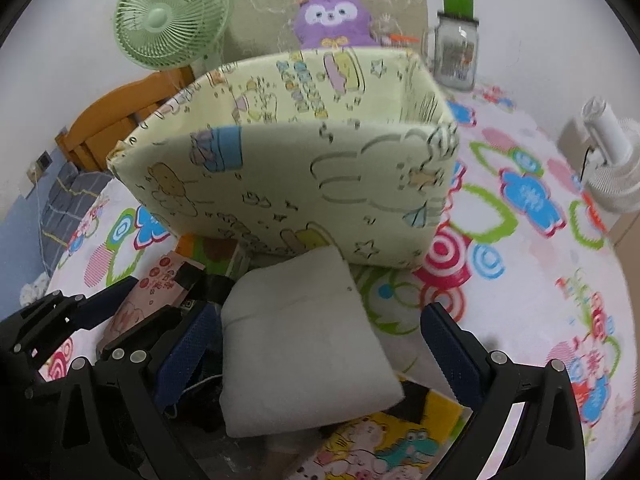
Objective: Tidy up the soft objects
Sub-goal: 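Close the left tool on the pink packet while the right tool closes on the white cloth, then carry the pink packet in the left tool and white cloth in the right over the fabric box, then open the left tool to drop the pink packet while the right tool drops the white cloth into the box, then withdraw both tools from the box toward the remaining items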
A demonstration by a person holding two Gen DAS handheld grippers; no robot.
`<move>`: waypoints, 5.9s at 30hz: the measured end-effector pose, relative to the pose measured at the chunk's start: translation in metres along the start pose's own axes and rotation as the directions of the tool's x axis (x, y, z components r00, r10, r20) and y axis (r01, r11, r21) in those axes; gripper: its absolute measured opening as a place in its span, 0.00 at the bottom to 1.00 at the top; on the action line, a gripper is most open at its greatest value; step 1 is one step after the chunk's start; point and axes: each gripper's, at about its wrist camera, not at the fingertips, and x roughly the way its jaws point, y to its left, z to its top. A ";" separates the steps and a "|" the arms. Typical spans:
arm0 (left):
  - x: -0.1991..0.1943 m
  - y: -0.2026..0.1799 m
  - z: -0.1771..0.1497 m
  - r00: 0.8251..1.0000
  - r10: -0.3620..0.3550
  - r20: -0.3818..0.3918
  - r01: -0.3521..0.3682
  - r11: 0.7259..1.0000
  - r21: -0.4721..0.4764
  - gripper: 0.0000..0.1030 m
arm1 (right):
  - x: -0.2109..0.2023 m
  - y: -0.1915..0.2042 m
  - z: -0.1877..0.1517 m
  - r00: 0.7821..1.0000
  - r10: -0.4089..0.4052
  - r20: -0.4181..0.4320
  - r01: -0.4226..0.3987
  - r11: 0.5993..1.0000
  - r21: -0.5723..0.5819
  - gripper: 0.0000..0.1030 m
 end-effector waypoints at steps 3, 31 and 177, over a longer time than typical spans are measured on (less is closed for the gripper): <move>0.002 0.002 0.000 1.000 -0.012 -0.001 0.012 1.000 0.001 0.39 | 0.006 0.001 0.000 0.999 0.025 -0.023 -0.024 1.000 0.012 0.89; -0.034 -0.012 0.007 0.996 -0.043 0.080 0.043 0.999 0.001 0.39 | -0.053 0.011 0.004 0.994 0.003 0.112 -0.001 1.000 -0.014 0.45; -0.090 0.000 0.071 0.976 0.018 0.215 0.001 0.996 -0.091 0.92 | -0.123 0.021 0.065 0.954 -0.049 0.295 0.060 0.998 -0.028 0.93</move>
